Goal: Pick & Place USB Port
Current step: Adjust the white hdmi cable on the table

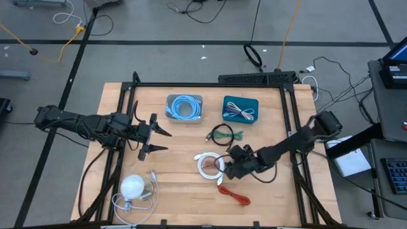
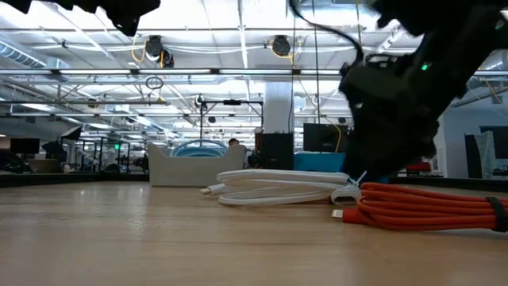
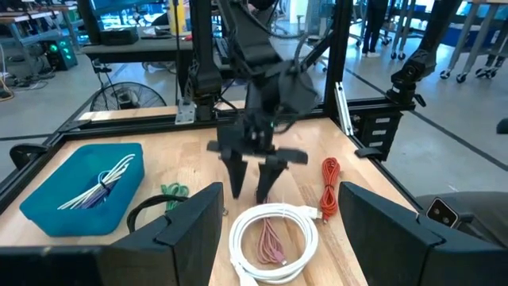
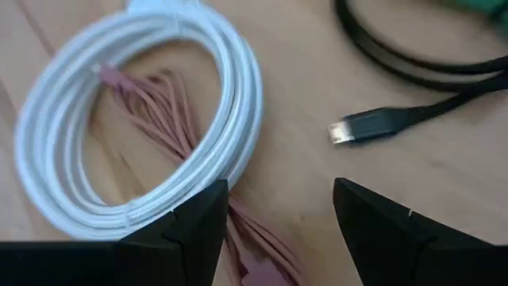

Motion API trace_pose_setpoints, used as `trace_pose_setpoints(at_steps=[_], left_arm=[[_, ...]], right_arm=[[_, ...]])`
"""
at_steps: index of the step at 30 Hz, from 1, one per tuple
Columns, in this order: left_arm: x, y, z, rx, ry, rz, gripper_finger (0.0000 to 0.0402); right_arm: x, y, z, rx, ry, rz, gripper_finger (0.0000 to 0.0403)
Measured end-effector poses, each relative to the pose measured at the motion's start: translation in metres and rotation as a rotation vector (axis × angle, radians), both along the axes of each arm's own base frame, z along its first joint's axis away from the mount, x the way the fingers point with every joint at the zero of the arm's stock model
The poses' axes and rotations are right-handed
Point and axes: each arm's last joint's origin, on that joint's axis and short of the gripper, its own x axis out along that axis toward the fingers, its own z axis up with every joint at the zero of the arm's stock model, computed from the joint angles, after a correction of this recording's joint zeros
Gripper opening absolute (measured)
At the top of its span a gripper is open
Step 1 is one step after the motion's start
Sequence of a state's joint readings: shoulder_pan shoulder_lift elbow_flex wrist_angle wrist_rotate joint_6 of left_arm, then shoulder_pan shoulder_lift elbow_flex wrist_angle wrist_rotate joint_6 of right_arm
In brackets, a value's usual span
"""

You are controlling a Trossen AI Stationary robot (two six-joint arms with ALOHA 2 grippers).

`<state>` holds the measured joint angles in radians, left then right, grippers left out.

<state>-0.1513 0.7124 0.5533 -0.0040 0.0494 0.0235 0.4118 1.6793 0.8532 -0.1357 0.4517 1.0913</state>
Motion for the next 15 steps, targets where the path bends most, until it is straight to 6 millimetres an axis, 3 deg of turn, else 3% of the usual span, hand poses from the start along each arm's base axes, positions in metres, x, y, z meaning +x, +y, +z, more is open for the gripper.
trace_pose_setpoints(at_steps=[8,15], left_arm=[[0.0,0.0,0.0,-0.002,0.0,0.001,0.0255],[0.0,0.0,0.0,0.001,0.0,0.0,0.0255]], right_arm=[[0.027,-0.006,-0.018,0.058,-0.102,0.078,0.0224],[0.03,-0.007,-0.018,0.063,-0.113,0.102,0.0224]])
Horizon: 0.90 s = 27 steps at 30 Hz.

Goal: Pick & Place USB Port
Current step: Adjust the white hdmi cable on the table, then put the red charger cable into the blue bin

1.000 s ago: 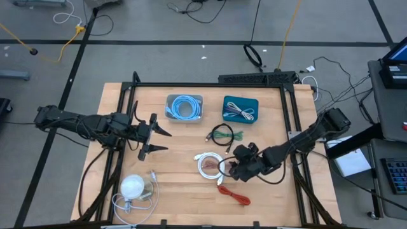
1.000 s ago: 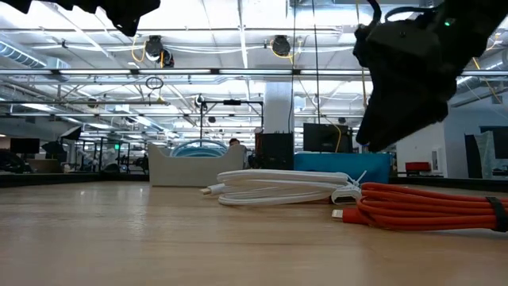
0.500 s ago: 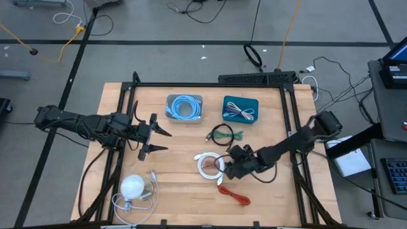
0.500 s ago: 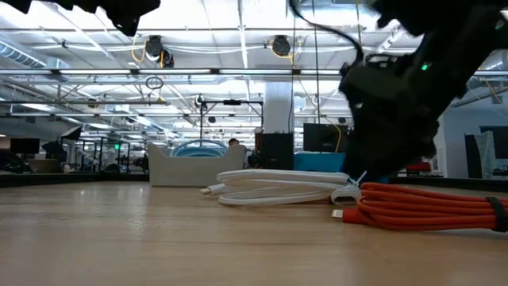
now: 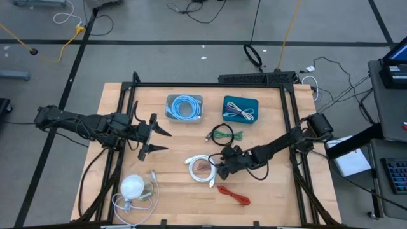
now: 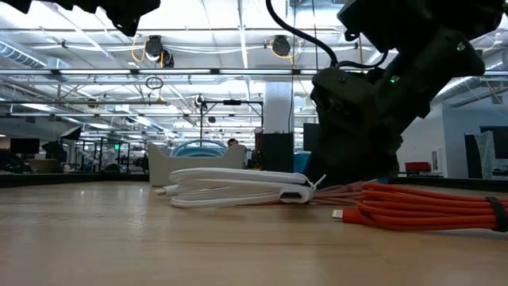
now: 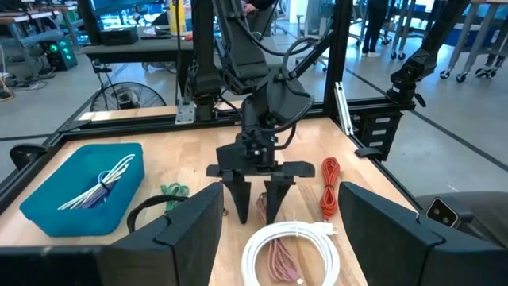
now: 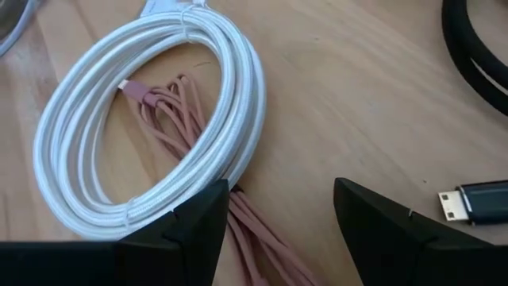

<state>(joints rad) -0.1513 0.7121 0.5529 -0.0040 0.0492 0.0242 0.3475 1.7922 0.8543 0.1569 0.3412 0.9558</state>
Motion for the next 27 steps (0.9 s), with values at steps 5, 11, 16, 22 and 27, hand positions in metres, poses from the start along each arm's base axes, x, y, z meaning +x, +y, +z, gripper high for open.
trace_pose_setpoints(at_steps=[5,11,16,22,27], left_arm=[[0.0,0.0,0.0,0.0,0.0,0.0,0.0255],[0.0,0.0,0.0,0.0,0.0,0.0,0.0255],[0.0,0.0,0.0,0.001,0.0,0.0,0.0255],[0.0,0.0,0.0,0.001,0.002,0.0,0.0255],[0.0,0.0,-0.001,0.006,0.01,0.0,0.0255]], right_arm=[[-0.001,0.003,0.002,0.008,-0.006,0.014,0.0224],[-0.004,0.006,0.014,-0.031,-0.023,0.077,0.0224],[-0.009,0.004,0.035,-0.087,-0.058,0.131,0.0224],[-0.028,0.017,0.057,-0.06,-0.038,0.242,0.0224],[-0.049,0.047,0.052,0.082,0.049,0.253,0.0224]])
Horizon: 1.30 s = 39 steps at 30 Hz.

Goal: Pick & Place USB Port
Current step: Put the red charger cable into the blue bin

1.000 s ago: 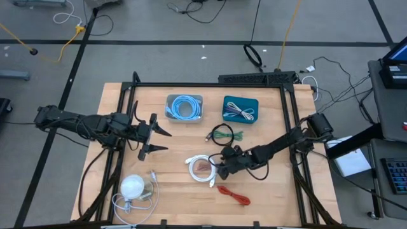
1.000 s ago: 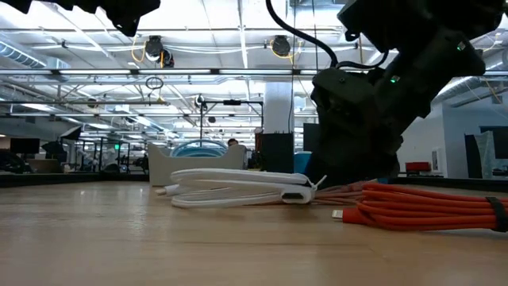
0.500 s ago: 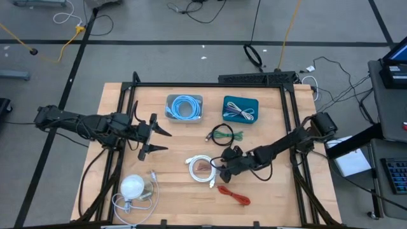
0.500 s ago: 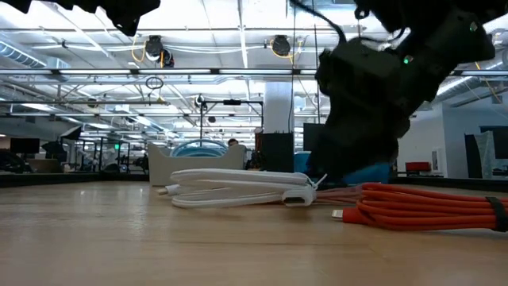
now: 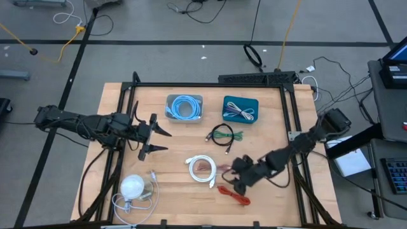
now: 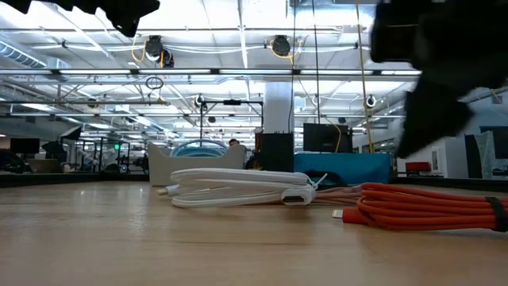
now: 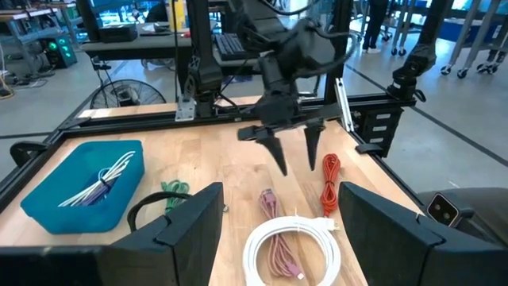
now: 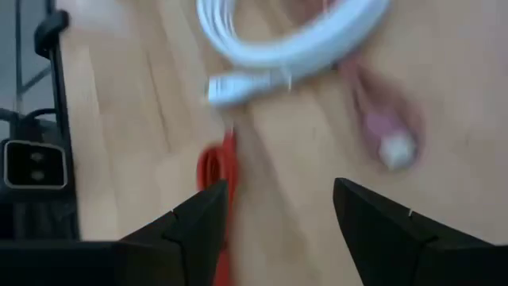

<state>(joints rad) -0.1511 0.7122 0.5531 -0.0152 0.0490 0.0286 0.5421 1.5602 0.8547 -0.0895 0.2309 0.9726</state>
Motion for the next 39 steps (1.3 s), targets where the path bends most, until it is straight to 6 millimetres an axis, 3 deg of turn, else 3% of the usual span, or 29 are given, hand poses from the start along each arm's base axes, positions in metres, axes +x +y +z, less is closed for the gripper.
trace_pose_setpoints(at_steps=[6,14,21,26,30,35,39], left_arm=[[0.0,0.0,0.001,-0.003,-0.014,0.009,0.0255],[0.0,0.0,0.001,-0.014,-0.012,0.008,0.0255],[0.0,0.0,0.0,-0.012,-0.002,0.008,0.0255],[0.0,0.0,0.0,-0.013,0.004,0.007,0.0255],[0.0,0.0,0.0,-0.022,0.003,0.008,0.0255],[0.0,0.0,0.0,-0.028,0.004,0.009,0.0255],[0.0,0.0,0.0,-0.026,0.0,0.009,0.0255]], right_arm=[[-0.017,0.029,-0.006,0.083,0.055,-0.049,0.0224],[0.0,0.06,-0.009,0.091,0.083,-0.019,0.0224],[0.014,0.07,-0.038,0.046,0.226,-0.028,0.0224],[0.012,0.068,-0.059,-0.002,0.317,-0.064,0.0217],[0.008,0.063,-0.064,-0.056,0.348,-0.103,0.0163],[0.005,0.058,-0.065,-0.079,0.405,-0.098,0.0029],[0.005,0.048,-0.065,-0.138,0.44,-0.117,0.0022]])
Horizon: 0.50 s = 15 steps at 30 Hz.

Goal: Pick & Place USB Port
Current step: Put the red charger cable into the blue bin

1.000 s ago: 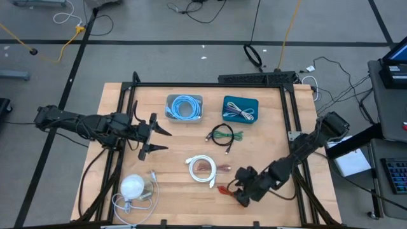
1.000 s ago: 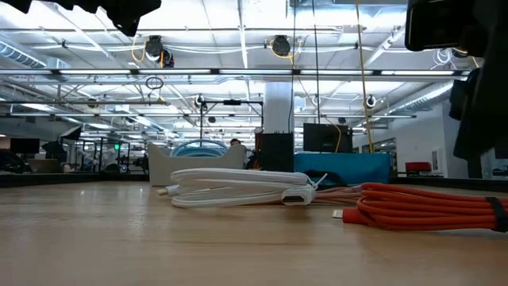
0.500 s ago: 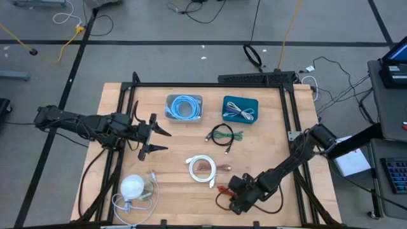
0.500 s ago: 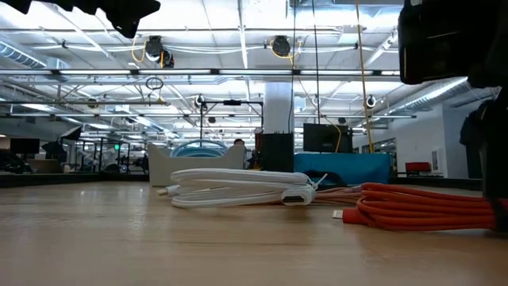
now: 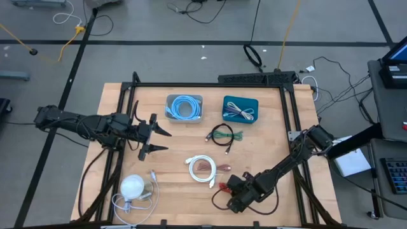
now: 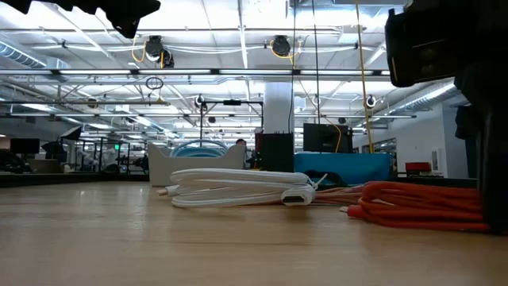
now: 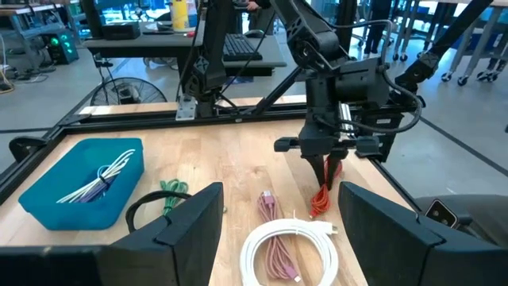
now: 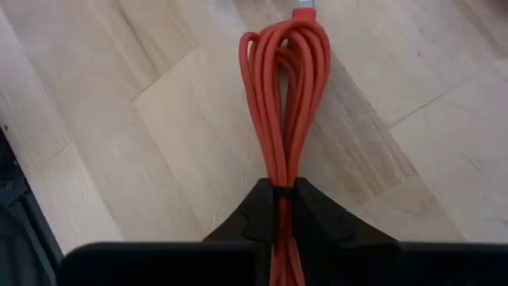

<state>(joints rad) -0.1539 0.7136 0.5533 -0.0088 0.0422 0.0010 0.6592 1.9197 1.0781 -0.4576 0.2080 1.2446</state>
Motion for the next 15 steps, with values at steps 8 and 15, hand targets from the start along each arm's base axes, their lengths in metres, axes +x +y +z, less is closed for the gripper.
trace_pose_setpoints(at_steps=[8,15], left_arm=[[0.0,0.0,0.0,0.001,-0.004,-0.001,0.0255],[0.0,0.0,-0.001,0.005,0.005,-0.001,0.0255]], right_arm=[[0.011,-0.042,0.051,-0.555,0.145,0.018,0.0014],[0.032,-0.07,0.113,-0.791,0.186,0.077,0.0014]])
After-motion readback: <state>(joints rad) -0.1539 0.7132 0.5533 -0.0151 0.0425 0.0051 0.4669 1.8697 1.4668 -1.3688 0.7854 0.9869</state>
